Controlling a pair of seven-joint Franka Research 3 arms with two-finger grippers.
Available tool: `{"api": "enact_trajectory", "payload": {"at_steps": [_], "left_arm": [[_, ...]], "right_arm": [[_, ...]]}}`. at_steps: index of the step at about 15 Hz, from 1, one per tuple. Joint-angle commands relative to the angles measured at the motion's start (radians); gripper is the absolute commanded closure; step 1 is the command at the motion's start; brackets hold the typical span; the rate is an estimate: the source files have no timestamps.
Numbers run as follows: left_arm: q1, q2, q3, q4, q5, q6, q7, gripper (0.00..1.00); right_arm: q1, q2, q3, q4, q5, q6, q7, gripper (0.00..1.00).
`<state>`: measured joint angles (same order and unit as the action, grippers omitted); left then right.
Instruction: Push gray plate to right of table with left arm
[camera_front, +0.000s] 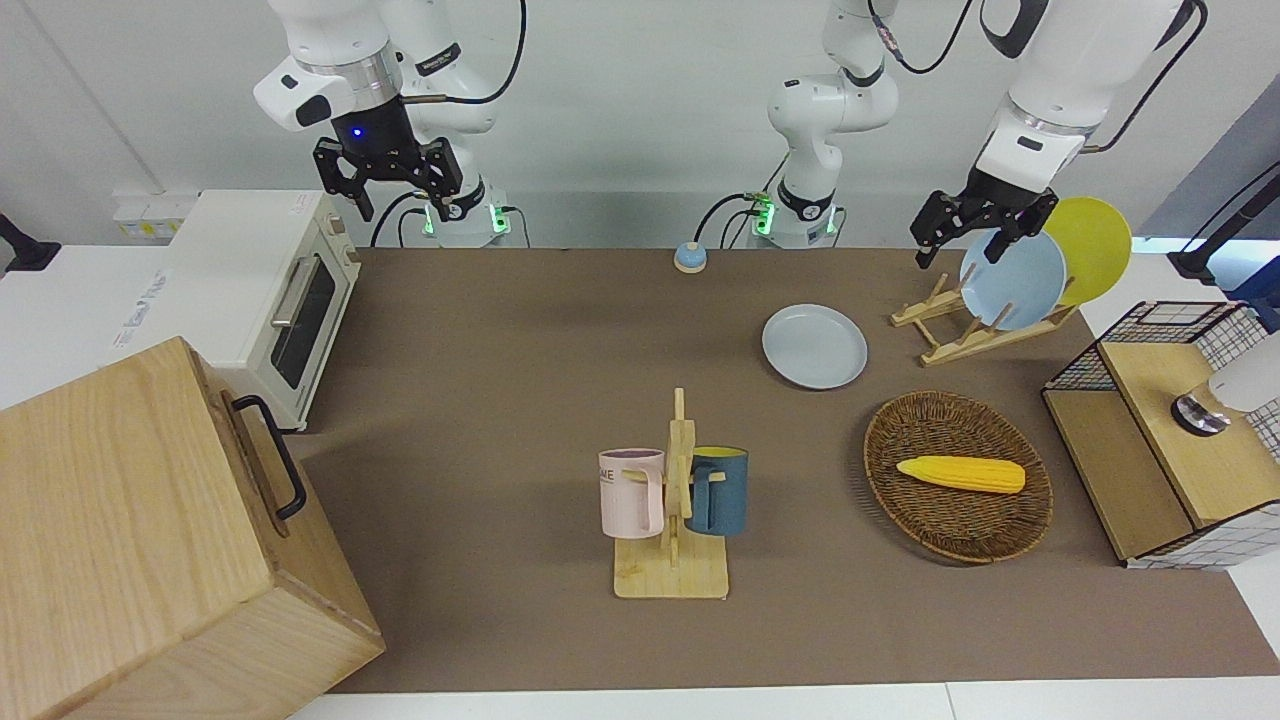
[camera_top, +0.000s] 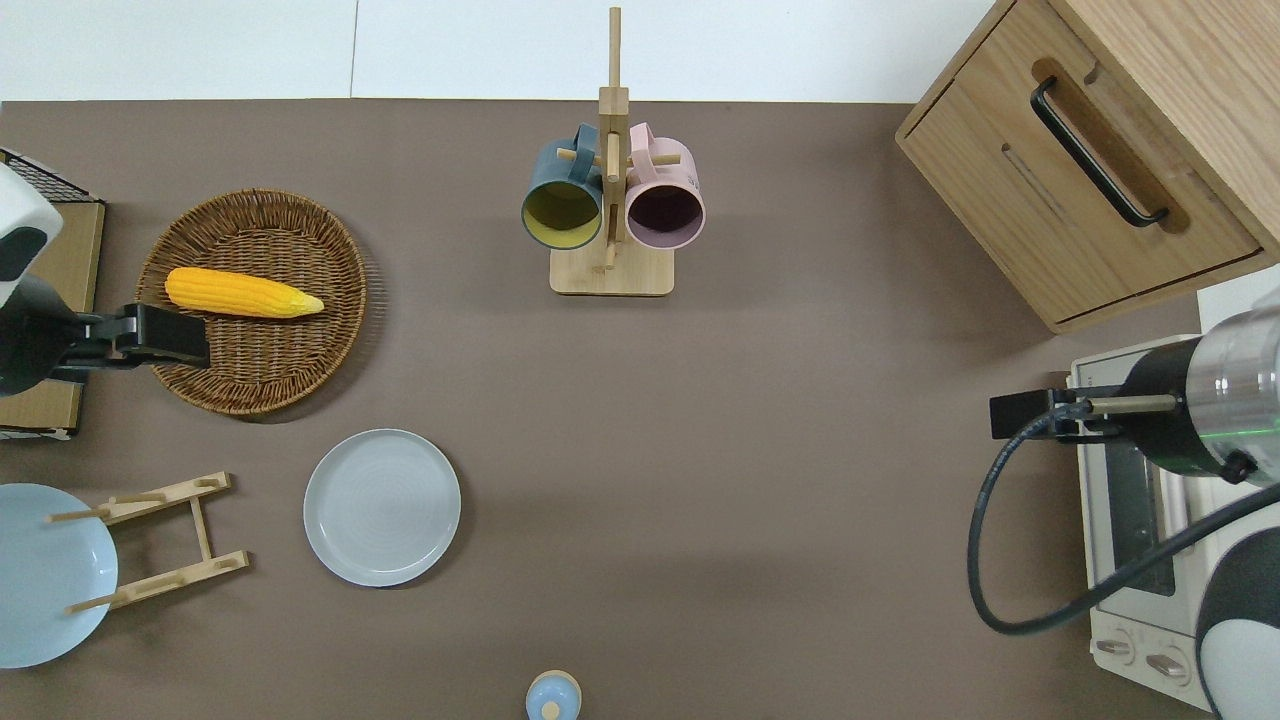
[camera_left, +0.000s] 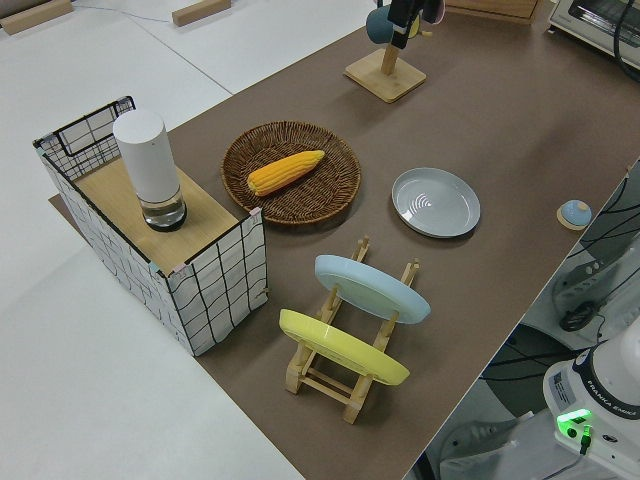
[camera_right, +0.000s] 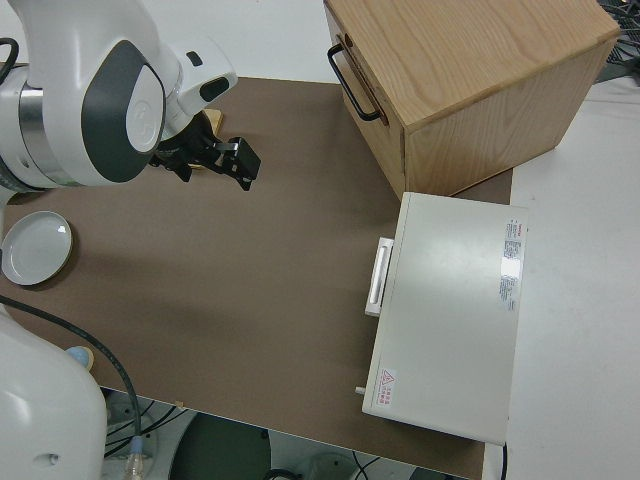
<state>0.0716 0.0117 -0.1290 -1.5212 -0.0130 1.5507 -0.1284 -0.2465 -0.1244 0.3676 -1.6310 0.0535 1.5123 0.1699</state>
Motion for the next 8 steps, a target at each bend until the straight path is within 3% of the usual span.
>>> {"api": "enact_trajectory", "payload": {"at_steps": [1,8], "left_arm": [[0.017,-0.016,-0.024,-0.007,0.019,-0.024,0.024,0.01],[0.016,-0.016,-0.026,-0.007,0.021,-0.029,0.085,0.01]], "right_arm": [[-0.030,-0.027,0.017,-0.027,0.022,-0.001,0.011,0.005],[-0.030,-0.027,0.017,-0.027,0.022,-0.001,0.011,0.005]]}}
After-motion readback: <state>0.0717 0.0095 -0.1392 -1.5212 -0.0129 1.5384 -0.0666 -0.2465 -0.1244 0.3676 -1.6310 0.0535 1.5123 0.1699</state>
